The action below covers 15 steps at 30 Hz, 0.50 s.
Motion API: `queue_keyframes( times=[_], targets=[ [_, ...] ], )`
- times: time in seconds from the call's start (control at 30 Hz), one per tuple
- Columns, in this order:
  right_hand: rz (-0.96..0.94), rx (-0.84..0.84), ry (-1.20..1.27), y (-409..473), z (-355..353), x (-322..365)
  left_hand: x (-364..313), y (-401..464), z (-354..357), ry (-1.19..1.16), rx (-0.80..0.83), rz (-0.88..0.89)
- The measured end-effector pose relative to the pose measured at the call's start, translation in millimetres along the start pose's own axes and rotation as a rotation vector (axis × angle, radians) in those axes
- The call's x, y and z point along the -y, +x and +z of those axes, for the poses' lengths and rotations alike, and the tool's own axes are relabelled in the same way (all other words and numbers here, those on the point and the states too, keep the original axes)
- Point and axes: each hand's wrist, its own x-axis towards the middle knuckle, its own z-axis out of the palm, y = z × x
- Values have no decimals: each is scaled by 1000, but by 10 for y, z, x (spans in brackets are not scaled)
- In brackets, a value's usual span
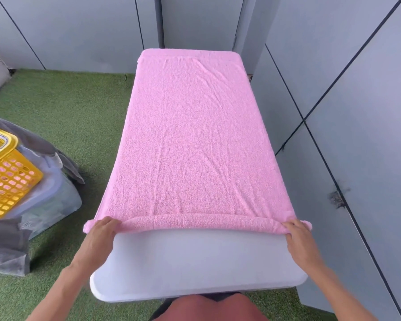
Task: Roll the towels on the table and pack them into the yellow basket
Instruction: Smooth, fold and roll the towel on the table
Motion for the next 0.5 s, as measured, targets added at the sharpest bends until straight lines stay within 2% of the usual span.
queue_keyframes(
  times=[0.1,0.17,0.2,0.27,0.33,0.43,0.5],
  targets=[
    [-69,193,-26,-37,-167,-125,54,-104,-134,-117,113,-75],
    [4,257,75,36,-272,-120,80,-68,-261,-212,197,-105],
    [64,222,164,91,-297,-93,87,-12,-325,-278,237,-149],
    [157,31,279,171,-277,-21,89,128,-379,-410,285,-232],
    [187,-130,196,168,-184,59,39,210,-356,-397,216,-259],
    [147,-258,-71,20,-49,133,-55,109,-168,-39,-103,-170],
    [74,-269,-97,-89,53,96,-186,-107,-9,176,-236,-49]
  ],
)
